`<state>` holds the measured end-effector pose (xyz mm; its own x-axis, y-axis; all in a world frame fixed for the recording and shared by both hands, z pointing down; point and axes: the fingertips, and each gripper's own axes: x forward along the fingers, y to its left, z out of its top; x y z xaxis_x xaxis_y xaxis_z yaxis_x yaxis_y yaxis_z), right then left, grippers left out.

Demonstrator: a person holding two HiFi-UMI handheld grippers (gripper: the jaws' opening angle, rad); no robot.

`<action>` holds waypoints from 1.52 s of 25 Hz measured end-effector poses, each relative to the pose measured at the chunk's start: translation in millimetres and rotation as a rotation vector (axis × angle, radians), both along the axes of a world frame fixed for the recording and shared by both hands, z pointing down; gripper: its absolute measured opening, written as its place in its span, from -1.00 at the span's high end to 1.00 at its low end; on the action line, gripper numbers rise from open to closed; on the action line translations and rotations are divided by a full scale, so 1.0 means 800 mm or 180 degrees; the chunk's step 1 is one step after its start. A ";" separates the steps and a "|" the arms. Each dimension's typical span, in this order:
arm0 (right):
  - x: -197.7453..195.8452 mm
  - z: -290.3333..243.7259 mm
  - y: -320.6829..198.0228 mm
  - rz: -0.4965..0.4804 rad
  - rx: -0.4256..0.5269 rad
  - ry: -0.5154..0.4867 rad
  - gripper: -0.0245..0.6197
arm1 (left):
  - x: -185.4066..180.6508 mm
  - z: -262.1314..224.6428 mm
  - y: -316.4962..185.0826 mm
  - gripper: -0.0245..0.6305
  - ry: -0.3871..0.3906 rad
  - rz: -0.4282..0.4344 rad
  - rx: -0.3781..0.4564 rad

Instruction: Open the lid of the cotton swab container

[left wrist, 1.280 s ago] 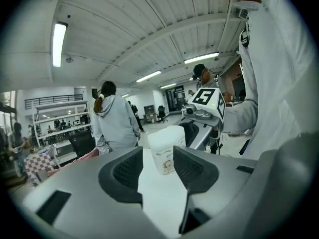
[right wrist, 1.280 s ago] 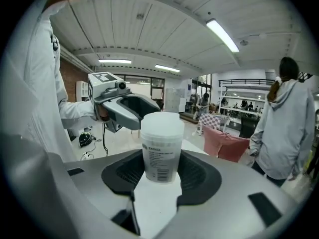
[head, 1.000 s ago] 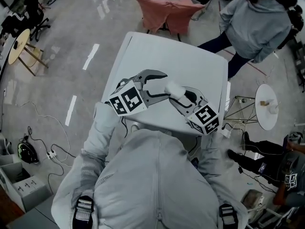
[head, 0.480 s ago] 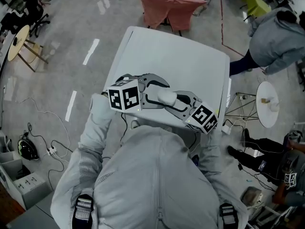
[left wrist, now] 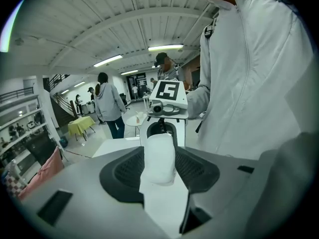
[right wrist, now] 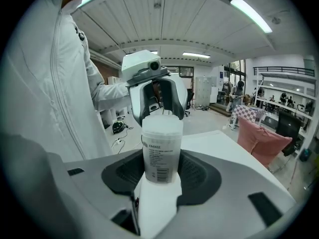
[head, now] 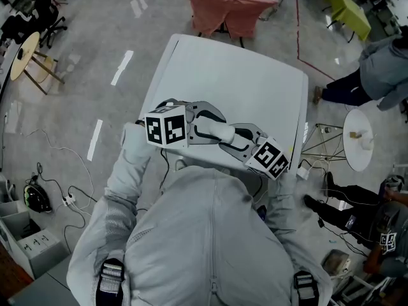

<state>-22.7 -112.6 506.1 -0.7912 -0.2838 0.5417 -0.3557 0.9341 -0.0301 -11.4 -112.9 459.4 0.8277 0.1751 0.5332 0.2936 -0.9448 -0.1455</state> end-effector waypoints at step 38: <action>0.002 -0.034 0.005 0.0024 0.0482 -0.0096 0.24 | 0.033 -0.055 -0.064 0.65 0.1024 -0.0663 -0.0565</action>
